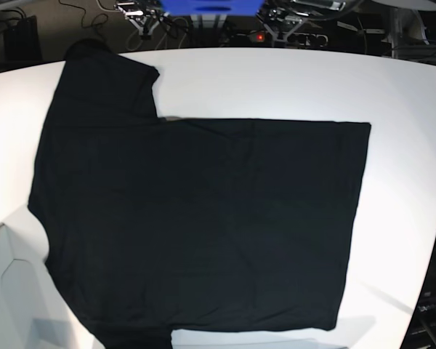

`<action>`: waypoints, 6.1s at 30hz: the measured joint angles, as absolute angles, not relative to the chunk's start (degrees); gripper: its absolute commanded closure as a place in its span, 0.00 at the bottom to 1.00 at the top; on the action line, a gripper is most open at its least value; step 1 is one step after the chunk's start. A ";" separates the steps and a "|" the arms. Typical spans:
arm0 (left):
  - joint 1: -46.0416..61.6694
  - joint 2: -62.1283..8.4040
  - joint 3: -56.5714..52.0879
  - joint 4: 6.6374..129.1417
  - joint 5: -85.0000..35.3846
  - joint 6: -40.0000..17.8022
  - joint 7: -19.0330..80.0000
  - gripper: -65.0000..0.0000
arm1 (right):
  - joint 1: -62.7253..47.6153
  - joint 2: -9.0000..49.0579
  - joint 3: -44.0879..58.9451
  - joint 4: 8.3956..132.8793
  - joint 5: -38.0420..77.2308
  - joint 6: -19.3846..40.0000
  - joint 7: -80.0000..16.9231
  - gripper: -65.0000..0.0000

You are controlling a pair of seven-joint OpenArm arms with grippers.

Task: Fold the T-shirt properly

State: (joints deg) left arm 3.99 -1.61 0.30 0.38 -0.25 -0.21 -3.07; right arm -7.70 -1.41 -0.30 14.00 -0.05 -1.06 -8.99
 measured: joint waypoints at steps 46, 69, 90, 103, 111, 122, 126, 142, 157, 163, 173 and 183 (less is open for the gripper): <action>48.93 -19.53 0.14 68.84 -17.34 0.05 -2.07 1.00 | -56.01 1.89 -0.01 85.01 -0.19 0.21 -10.35 1.00; 57.91 -19.07 -17.78 111.02 -21.19 -0.56 -1.52 0.30 | -59.11 3.62 2.68 115.83 -0.03 0.23 -10.70 0.58; 28.47 -16.99 -18.87 82.35 -21.28 -0.25 -1.61 0.30 | -51.18 3.49 2.50 115.81 -0.03 0.23 -19.75 0.57; 24.27 -17.43 -13.17 77.30 -21.93 -0.64 -4.91 0.47 | -51.18 3.49 2.87 115.81 -0.01 0.23 -19.77 0.57; 24.95 -17.28 -13.50 77.62 -21.65 -0.73 -5.02 0.98 | -51.16 3.49 2.90 115.81 -0.01 0.23 -19.73 0.57; 31.33 -16.80 -17.85 84.75 -21.47 -0.60 -1.19 1.00 | -48.75 3.16 8.51 115.90 0.21 0.23 -19.35 0.57; 32.05 -16.95 -19.66 86.63 -21.45 -0.62 -1.58 1.00 | -47.11 3.46 11.31 115.81 -0.19 0.25 -19.94 0.54; 34.30 -16.82 -19.84 86.39 -21.45 -0.62 -1.56 1.00 | -41.58 4.71 14.48 106.72 0.21 0.23 -19.97 0.45; 35.33 -16.82 -19.84 86.46 -21.45 -0.62 -1.56 1.00 | -37.65 5.41 14.63 99.15 0.51 0.19 -14.87 0.58; 35.92 -16.82 -19.84 86.48 -21.45 -0.64 -1.58 1.00 | -37.65 5.37 14.48 98.87 0.40 0.21 -15.18 0.96; 36.36 -16.82 -19.84 86.70 -21.45 -0.62 -1.56 1.00 | -38.22 4.91 14.46 102.94 0.19 0.25 -19.77 1.00; 38.04 -13.63 -24.62 92.99 -20.86 -0.62 -1.34 1.00 | -38.13 4.89 14.46 107.31 0.21 0.25 -19.66 1.00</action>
State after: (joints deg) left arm 38.04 -13.63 -24.62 92.99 -20.86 -0.62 -1.34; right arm -38.13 4.89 14.46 107.31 0.21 0.25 -19.66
